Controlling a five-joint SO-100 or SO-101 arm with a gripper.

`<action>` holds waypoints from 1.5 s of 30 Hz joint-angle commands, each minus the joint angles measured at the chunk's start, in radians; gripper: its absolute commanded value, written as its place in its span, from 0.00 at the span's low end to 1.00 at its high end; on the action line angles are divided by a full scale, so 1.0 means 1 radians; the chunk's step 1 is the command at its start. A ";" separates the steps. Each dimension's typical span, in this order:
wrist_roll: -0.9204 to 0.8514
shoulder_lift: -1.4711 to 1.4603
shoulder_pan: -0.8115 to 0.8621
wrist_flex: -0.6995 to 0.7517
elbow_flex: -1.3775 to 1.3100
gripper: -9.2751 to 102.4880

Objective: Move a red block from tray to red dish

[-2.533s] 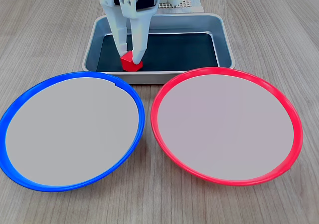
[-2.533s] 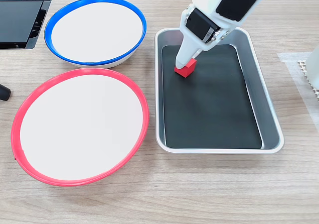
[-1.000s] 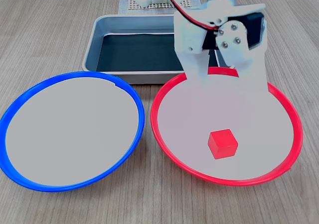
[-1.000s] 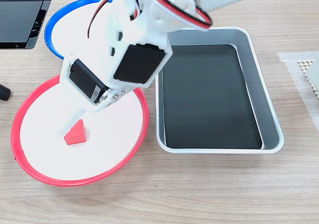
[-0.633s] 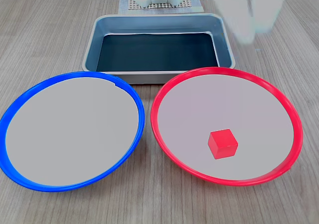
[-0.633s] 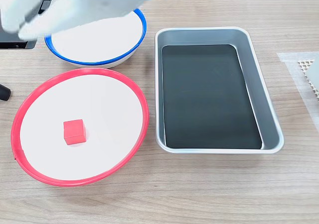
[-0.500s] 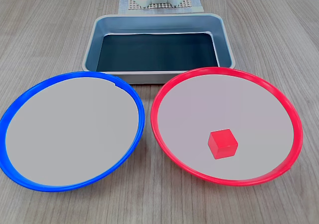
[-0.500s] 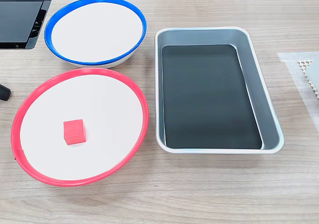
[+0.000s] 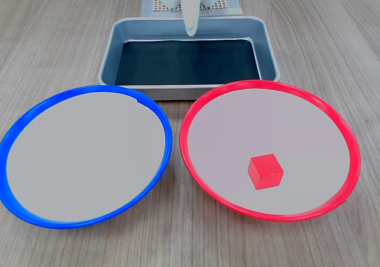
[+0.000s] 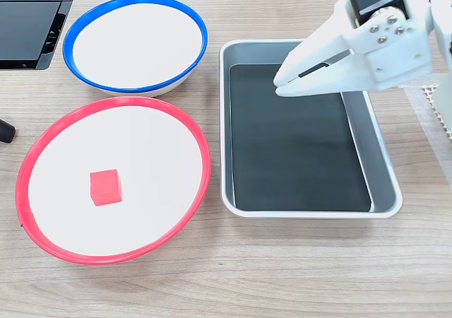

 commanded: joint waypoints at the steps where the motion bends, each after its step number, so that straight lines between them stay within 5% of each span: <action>1: -0.017 0.057 0.009 0.060 0.008 0.08; 10: -0.021 0.152 0.002 0.241 0.008 0.08; 45: -0.032 0.152 -0.005 0.241 0.008 0.08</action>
